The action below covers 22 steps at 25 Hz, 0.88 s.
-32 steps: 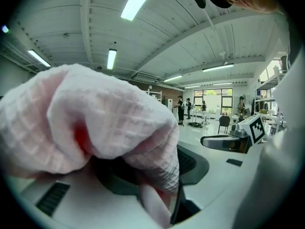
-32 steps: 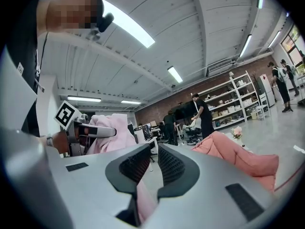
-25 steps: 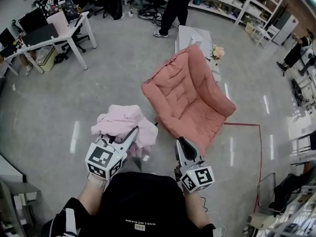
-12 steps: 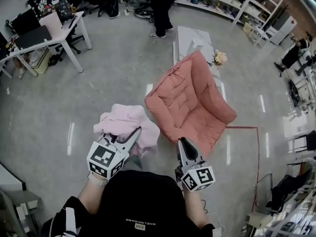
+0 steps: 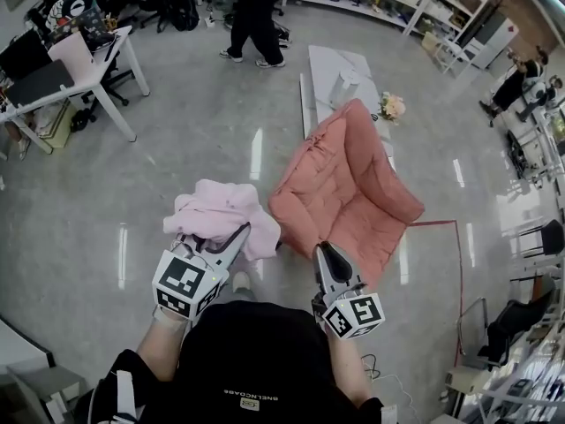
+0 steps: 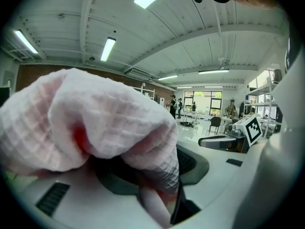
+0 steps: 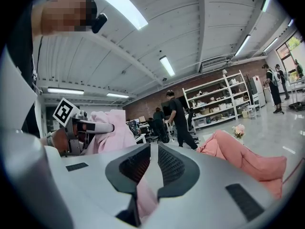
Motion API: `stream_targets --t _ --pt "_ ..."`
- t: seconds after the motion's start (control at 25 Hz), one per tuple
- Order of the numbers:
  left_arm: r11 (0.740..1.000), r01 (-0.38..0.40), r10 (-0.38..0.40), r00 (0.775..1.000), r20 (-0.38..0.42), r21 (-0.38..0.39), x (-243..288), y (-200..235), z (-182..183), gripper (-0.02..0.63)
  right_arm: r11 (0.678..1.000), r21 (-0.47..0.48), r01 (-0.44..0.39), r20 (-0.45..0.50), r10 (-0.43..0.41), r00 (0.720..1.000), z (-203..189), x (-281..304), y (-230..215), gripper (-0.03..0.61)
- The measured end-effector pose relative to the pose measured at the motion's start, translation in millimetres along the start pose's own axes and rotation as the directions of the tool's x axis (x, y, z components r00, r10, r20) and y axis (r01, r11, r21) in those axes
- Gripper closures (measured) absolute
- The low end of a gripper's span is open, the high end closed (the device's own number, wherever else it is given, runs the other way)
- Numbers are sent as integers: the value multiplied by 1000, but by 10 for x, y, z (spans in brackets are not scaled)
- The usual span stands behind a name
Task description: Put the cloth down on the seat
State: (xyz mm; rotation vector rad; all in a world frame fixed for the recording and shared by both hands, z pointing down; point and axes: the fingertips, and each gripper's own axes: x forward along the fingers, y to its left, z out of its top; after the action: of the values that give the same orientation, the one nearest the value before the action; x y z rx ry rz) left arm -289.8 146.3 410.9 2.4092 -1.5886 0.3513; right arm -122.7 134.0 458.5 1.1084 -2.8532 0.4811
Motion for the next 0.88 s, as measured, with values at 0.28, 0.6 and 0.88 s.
stream_targets --t 0.28,0.6,0.88 --pt "993 114 -114 994 -3 34 221 368 148 422 997 2 76 21 -76 997 68 437 -4 511" --pt "954 290 -289 957 -24 82 518 253 365 422 978 38 206 12 -206 978 19 415 -124 511" --pt "875 464 -457 886 -77 141 970 -475 549 422 944 93 316 39 -321 946 56 -14 -571 511"
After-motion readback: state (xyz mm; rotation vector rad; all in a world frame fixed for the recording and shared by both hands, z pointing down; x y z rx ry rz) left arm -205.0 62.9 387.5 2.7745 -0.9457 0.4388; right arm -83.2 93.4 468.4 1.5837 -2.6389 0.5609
